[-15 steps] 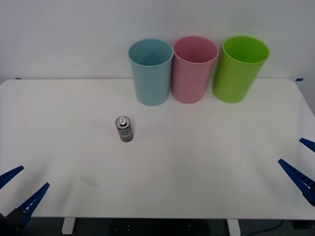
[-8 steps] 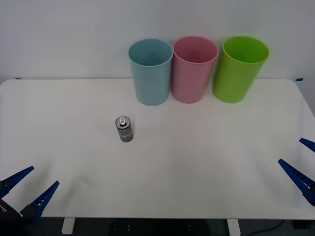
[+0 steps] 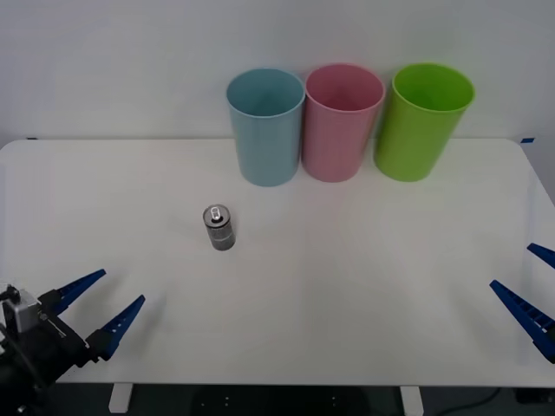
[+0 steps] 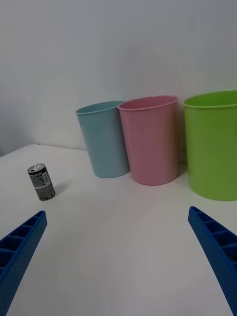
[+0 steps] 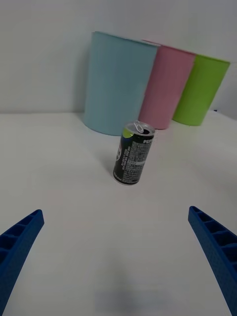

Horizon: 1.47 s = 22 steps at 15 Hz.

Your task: Grasp the object on the table and drop it into the matching bin: aluminum can to the light blue bin, PET bottle to the pink bin.

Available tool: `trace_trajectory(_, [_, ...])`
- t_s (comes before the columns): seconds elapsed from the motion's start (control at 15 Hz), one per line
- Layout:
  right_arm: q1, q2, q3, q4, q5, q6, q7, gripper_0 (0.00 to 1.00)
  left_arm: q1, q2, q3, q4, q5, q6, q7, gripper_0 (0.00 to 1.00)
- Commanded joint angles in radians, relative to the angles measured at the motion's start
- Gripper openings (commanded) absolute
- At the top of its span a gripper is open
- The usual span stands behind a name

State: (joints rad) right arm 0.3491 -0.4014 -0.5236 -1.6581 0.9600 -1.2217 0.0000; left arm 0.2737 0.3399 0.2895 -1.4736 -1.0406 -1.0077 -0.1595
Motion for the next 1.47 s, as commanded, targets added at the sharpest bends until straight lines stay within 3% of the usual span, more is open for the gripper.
trace_trajectory(0.07, [0.000, 0.000, 0.000, 0.000, 0.000, 0.000, 0.000, 1.00, -0.036, -0.056, 0.013, 0.001, -0.075, 0.000, -0.014, 1.00])
trace_trajectory(0.53, [0.000, 0.000, 0.000, 0.000, 0.000, 0.000, 0.000, 1.00, -0.102, -0.141, 0.033, 0.001, -0.210, 0.008, -0.072, 1.00])
trace_trajectory(0.73, [0.000, 0.000, 0.000, 0.000, 0.000, 0.000, 0.000, 1.00, -0.146, -0.141, 0.019, 0.070, -0.210, 0.023, -0.143, 1.00])
trace_trajectory(1.47, [0.000, 0.000, 0.000, 0.000, 0.000, 0.000, 0.000, 1.00, -0.364, -0.148, -0.023, 0.326, -0.199, 0.052, -0.175, 1.00])
